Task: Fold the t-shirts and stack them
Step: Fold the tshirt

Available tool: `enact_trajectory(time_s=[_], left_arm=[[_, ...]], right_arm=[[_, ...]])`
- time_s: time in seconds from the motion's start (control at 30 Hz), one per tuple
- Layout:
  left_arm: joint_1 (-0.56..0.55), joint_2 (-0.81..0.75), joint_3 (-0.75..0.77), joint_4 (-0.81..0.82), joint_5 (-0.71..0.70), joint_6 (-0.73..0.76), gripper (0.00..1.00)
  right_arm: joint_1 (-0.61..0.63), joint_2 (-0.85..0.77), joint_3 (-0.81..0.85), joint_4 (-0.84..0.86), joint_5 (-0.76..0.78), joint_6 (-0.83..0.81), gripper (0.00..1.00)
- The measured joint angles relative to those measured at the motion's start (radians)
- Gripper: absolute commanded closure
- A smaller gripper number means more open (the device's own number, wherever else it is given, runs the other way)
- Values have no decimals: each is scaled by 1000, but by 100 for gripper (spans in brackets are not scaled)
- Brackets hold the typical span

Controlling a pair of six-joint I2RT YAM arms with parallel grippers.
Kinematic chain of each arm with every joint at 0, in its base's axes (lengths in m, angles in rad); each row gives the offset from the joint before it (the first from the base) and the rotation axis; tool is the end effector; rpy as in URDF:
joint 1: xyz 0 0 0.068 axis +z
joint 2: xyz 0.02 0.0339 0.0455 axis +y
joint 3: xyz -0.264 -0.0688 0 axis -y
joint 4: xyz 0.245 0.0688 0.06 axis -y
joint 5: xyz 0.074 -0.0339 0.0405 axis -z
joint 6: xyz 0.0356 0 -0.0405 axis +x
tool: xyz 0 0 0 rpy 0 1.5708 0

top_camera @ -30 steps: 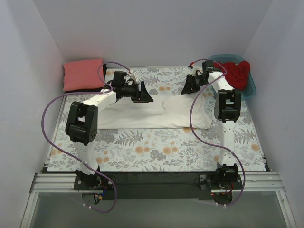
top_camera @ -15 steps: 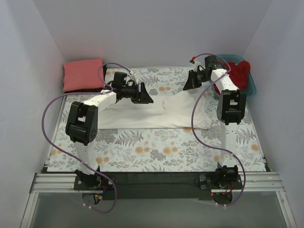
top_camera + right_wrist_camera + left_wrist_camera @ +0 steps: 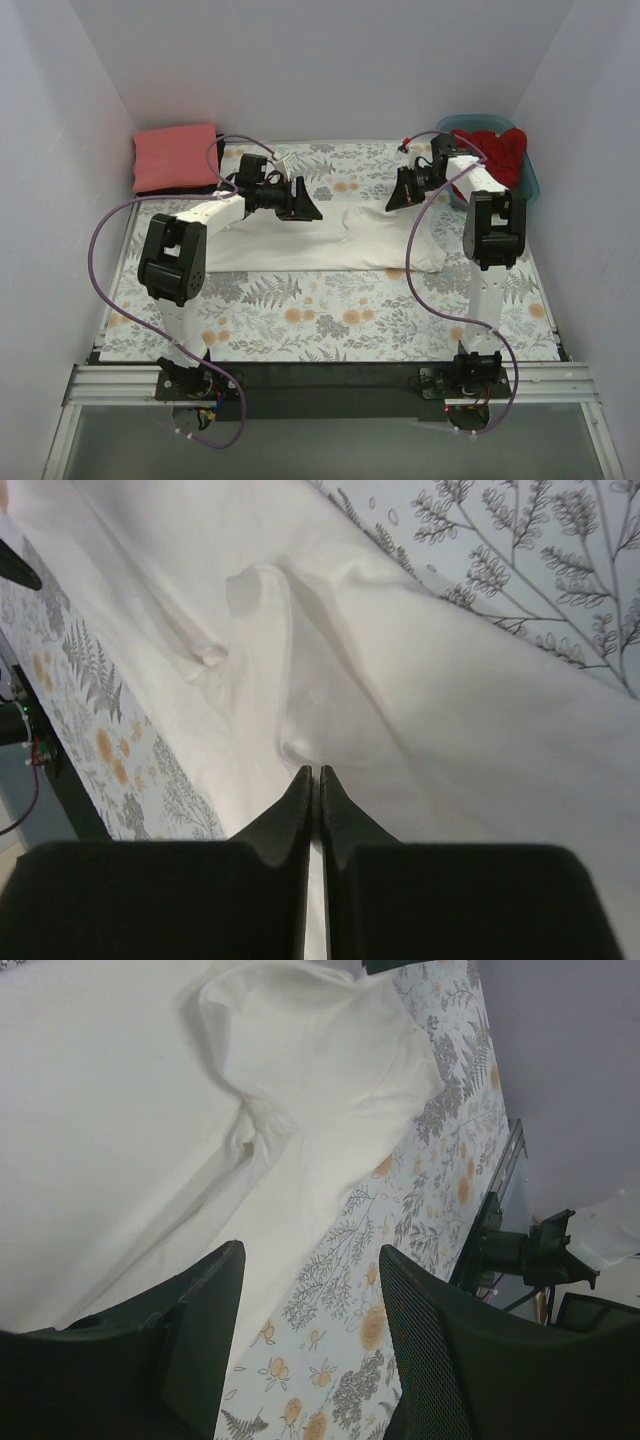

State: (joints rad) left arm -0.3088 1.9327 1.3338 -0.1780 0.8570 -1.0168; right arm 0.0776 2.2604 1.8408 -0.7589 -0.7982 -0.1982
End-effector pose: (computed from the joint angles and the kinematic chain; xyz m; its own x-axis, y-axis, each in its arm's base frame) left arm 0.3910 -0.1530 0.2036 -0.9573 -0.2790 0.0755 -0.1932 0.4232 -0.8852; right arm 0.4705 0.0622 0.1808 -0.8388 -0.2031 -0.5051 -0.5021 0.6474 0.5735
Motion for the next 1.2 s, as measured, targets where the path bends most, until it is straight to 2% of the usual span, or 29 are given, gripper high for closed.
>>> enact_trajectory(time_s=[0.23, 0.37, 0.4, 0.5, 0.67, 0.83, 0.93, 1.0, 1.2], left_arm=[[0, -4, -21, -2, -5, 4, 45], [4, -17, -32, -4, -5, 5, 43], [6, -19, -32, -5, -5, 7, 43], [20, -26, -24, -51, -6, 28, 42], [83, -27, 56, -228, -20, 143, 44], [188, -19, 177, -418, -112, 343, 48], [240, -4, 234, -517, -153, 462, 46], [259, -3, 235, -570, -162, 521, 43], [331, -4, 193, -754, -166, 708, 42]], right_arm=[[22, -78, -117, -2, -14, -47, 91], [49, -108, -206, -2, -11, -65, 60], [53, -108, -224, -5, -8, -69, 56], [65, -109, -244, -23, 15, -86, 56], [63, -191, -245, -35, 91, -101, 57], [66, -369, -247, -54, 222, -145, 59], [73, -445, -263, -75, 306, -174, 54], [75, -484, -307, -92, 357, -197, 52], [34, -523, -484, -163, 502, -251, 52]])
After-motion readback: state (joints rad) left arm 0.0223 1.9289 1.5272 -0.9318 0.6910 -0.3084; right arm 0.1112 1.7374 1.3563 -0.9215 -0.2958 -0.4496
